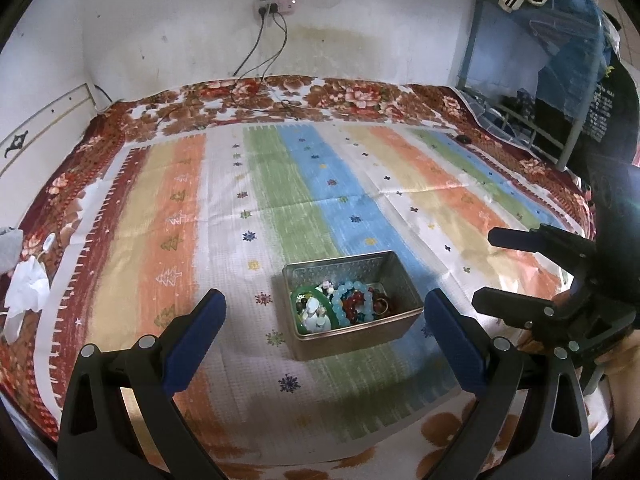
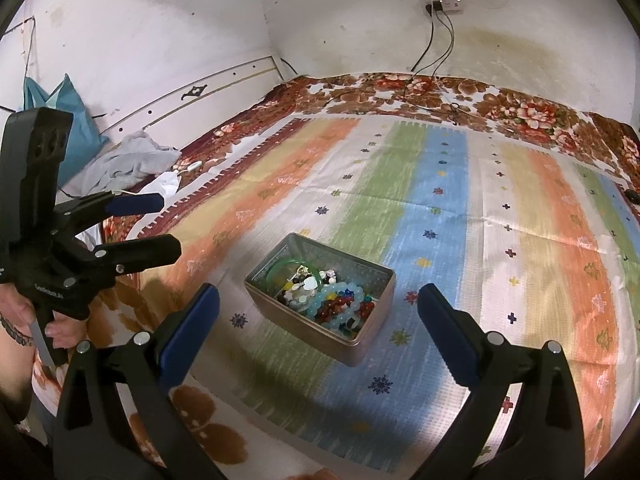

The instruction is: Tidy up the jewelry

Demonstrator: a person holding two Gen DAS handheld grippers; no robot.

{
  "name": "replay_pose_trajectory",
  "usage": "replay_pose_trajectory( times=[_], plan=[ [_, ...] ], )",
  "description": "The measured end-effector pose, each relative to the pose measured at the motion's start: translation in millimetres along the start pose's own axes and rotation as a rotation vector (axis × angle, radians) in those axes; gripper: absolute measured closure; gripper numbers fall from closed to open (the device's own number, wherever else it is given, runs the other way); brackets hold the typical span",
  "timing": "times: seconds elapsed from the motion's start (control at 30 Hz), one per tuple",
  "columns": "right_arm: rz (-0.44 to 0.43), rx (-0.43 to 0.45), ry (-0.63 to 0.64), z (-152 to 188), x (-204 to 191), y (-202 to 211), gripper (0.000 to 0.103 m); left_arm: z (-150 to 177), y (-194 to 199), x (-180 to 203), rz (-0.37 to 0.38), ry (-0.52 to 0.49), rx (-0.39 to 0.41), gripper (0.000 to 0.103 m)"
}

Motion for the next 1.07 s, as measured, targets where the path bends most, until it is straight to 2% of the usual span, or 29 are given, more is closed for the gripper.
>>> replay_pose_trajectory(
  times=[0.23,0.3,0.4,1.07],
  plan=[
    [0.001,0.005,-0.003,-0.9,1.3,1.3,0.005,-1.0,-0.4,-0.4,-0.024,-0.015,0.007,0.006],
    [-0.001,0.005,-0.003,-0.9,1.3,1.3,0.005,-2.0,1.5,-0.3,-0.053,-0.03,0.022,0.006],
    [-0.003,0.009,-0.004,-1.3,2.2,2.0,0.005,-3.8,6.0,3.0,-0.057,-0.045,0.046,0.006],
    [-0.014,0.003,-0.01,-0.5,-1.3,1.6,0.005,-0.5,9.2,18.9,-0.045,-0.103,0.065,0.006]
  ],
)
Point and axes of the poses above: each gripper's, at about its wrist camera, not at the fingertips, and y roughly against the way its jaws point, x to its right, z to its underside, the point moved 7 cm from there along -y, roughly the way its jaws point, and after that the axes turned 1 degree about z, right-handed, at the moved point
